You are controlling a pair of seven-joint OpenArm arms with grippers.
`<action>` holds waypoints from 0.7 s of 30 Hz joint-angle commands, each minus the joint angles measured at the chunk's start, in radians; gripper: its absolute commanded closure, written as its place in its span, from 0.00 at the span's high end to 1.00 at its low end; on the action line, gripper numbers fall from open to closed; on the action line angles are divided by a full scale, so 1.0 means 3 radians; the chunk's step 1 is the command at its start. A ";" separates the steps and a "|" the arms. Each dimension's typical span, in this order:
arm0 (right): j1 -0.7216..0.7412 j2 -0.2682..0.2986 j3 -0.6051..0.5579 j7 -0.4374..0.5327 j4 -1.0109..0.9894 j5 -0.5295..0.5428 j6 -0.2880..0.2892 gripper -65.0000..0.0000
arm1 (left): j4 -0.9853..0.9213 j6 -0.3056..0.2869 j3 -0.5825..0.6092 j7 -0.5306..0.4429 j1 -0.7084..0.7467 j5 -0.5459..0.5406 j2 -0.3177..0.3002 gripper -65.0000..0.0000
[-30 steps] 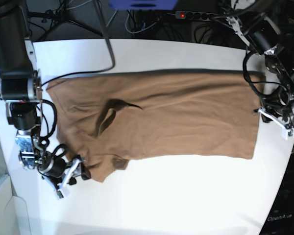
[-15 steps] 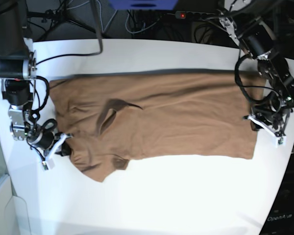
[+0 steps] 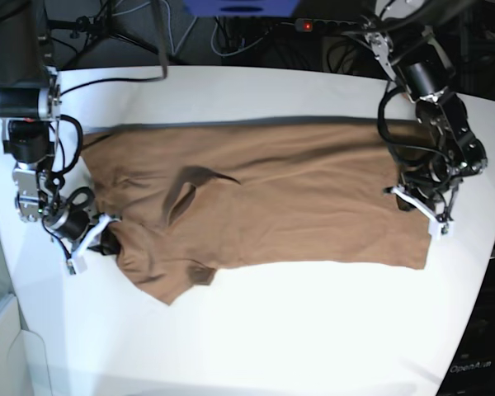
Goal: Fold the T-shirt properly
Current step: 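Reposition both grippers onto the shirt's shoulder edge and grasp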
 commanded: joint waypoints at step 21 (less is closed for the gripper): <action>-0.1504 0.0042 0.0889 -0.0699 0.2447 -0.0115 -0.0015 0.06 | 0.0428 -0.0034 0.0011 0.0058 0.0562 -0.0008 -0.0087 0.03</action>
